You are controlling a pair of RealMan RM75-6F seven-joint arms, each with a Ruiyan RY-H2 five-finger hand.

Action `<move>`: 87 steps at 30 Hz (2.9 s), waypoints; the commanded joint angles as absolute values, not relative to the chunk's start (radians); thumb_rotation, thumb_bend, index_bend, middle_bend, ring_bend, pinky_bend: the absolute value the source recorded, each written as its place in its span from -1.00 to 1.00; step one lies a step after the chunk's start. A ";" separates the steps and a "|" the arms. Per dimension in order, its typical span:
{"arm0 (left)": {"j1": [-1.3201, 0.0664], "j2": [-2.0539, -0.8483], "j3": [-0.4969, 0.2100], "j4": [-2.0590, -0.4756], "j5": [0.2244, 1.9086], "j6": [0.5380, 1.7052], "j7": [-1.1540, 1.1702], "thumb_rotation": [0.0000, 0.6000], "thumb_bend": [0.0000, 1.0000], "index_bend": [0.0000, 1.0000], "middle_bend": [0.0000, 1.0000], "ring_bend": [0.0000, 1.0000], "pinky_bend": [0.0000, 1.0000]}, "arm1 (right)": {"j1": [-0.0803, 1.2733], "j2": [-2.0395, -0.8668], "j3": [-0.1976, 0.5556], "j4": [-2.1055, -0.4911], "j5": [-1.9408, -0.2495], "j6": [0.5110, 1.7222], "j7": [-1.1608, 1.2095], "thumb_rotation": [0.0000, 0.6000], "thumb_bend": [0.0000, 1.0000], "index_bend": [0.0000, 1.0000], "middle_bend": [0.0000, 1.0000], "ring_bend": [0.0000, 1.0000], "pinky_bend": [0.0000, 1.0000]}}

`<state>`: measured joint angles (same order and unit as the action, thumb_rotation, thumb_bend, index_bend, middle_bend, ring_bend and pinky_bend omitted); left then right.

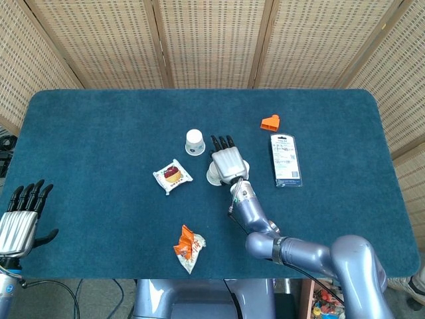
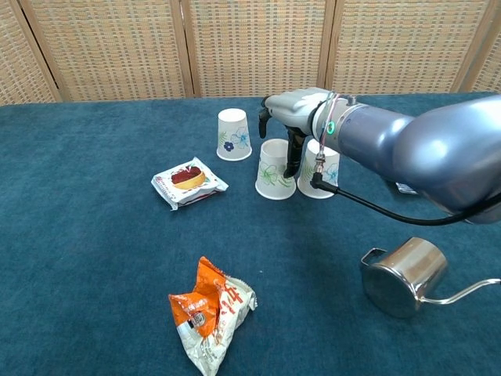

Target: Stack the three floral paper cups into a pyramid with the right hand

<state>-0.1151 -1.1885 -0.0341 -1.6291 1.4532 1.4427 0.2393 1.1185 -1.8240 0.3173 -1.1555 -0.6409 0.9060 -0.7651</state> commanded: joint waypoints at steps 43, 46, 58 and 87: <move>-0.132 -1.207 -0.041 -1.598 1.408 1.395 0.240 1.00 -0.60 -1.00 -1.00 -1.00 -1.00 | 1.378 -1.943 0.436 -0.901 -0.646 0.791 -0.694 1.00 -0.92 -0.56 -1.00 -1.00 -1.00; -0.134 -1.210 -0.044 -1.594 1.402 1.389 0.242 1.00 -0.60 -1.00 -1.00 -1.00 -1.00 | 1.398 -1.964 0.444 -0.845 -0.652 0.760 -0.674 1.00 -0.92 -0.56 -1.00 -1.00 -1.00; -0.142 -1.218 -0.047 -1.581 1.389 1.379 0.245 1.00 -0.60 -1.00 -1.00 -1.00 -1.00 | 1.472 -2.069 0.461 -0.549 -0.689 0.610 -0.568 1.00 -0.92 -0.56 -1.00 -1.00 -1.00; -0.155 -1.236 -0.043 -1.572 1.378 1.363 0.274 1.00 -0.60 -1.00 -1.00 -1.00 -1.00 | 1.490 -2.171 0.467 -0.203 -0.811 0.425 -0.427 1.00 -0.92 -0.56 -1.00 -1.00 -1.00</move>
